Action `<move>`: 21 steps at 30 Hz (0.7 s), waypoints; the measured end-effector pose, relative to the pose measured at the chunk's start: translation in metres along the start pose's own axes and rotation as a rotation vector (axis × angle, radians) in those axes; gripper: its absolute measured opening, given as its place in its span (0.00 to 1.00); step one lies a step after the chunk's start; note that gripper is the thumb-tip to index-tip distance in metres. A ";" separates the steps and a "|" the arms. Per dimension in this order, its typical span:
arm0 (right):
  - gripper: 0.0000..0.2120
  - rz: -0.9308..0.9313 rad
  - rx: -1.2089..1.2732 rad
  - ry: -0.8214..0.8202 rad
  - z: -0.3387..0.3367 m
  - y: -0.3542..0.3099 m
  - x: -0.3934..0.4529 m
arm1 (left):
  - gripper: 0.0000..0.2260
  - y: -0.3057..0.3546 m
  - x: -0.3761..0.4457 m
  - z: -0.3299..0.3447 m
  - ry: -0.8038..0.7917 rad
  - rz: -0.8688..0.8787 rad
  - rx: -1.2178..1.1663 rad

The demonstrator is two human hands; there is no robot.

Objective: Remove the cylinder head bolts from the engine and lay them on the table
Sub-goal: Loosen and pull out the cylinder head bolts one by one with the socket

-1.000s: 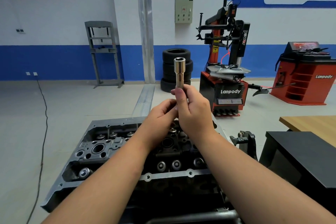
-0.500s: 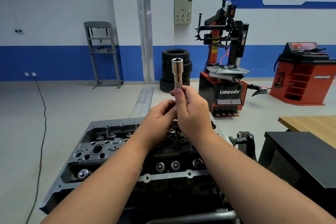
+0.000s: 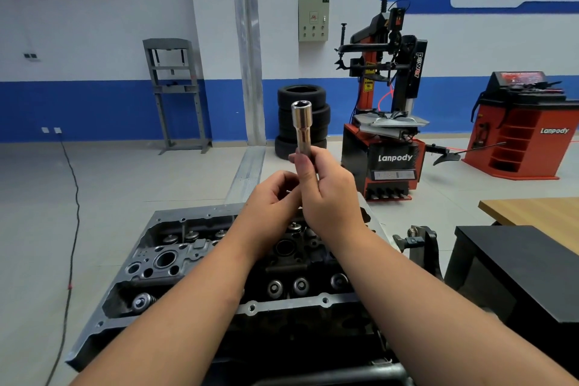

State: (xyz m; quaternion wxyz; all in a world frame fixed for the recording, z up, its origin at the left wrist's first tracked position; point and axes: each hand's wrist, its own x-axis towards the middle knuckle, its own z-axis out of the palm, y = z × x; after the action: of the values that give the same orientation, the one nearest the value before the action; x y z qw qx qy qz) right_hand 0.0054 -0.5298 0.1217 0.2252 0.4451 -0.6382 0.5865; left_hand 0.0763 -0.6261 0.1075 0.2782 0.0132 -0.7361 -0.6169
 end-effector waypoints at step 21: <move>0.10 0.015 0.028 0.036 -0.002 0.000 0.002 | 0.10 0.004 -0.003 0.001 -0.090 0.041 0.065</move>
State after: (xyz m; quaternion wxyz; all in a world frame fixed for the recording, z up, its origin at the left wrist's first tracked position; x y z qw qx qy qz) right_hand 0.0040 -0.5281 0.1243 0.2259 0.4326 -0.6292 0.6049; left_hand 0.0793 -0.6229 0.1099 0.2570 -0.0208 -0.7675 -0.5869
